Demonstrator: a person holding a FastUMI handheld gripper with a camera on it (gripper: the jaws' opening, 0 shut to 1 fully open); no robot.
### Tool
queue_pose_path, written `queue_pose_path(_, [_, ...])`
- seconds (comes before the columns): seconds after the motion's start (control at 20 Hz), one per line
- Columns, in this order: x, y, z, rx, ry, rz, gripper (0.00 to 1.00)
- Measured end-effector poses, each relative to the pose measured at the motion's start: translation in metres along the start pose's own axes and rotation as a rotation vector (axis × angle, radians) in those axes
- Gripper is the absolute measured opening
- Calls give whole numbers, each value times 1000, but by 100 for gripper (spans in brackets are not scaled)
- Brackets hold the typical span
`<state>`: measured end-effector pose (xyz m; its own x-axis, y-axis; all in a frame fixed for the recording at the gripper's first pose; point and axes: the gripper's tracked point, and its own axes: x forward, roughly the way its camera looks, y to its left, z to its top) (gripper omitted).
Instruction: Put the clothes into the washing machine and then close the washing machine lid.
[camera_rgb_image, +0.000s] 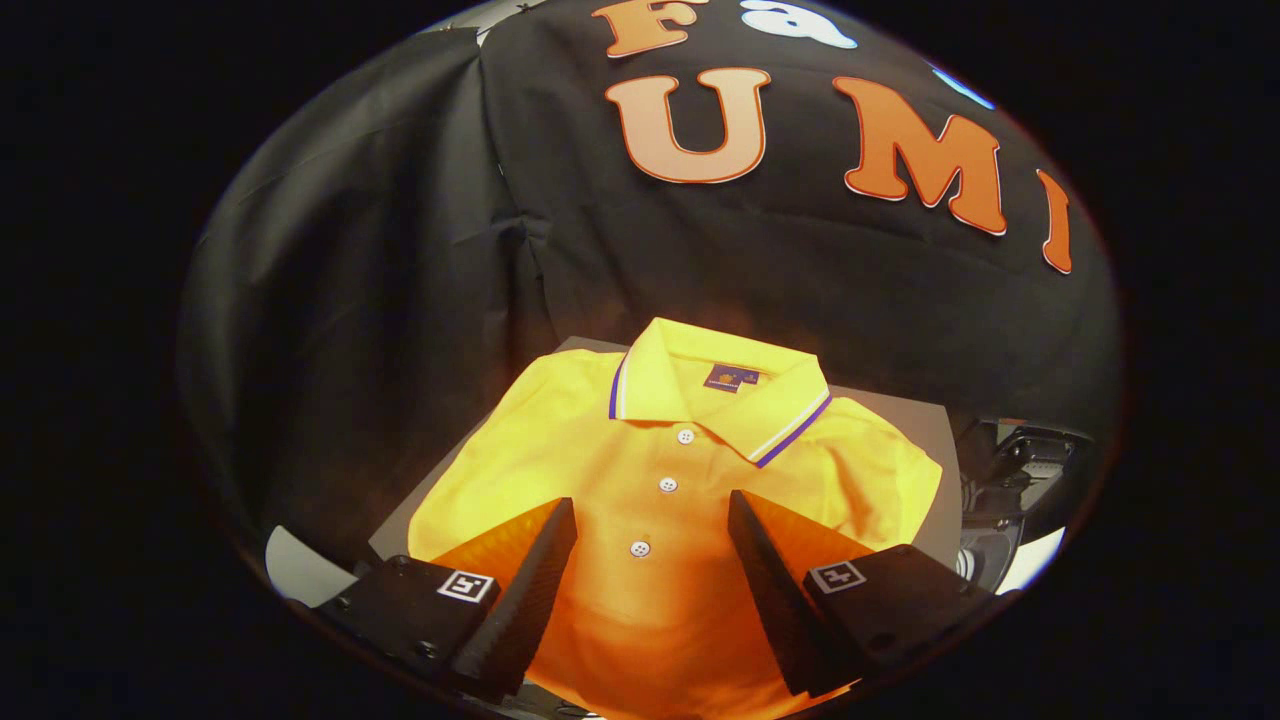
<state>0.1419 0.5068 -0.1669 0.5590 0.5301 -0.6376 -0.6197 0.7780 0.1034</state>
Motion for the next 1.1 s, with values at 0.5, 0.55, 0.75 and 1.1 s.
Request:
queue_pose_path(0.5, [10, -11, -13, -101, -22, -45, 80])
queue_pose_path(0.55, [12, -14, -12, -105, -30, -55, 60])
queue_pose_path(0.75, [9, -14, -12, -181, -36, -43, 8])
queue_pose_path(1.1, [-34, -17, 36, -99, -384, -10, 8])
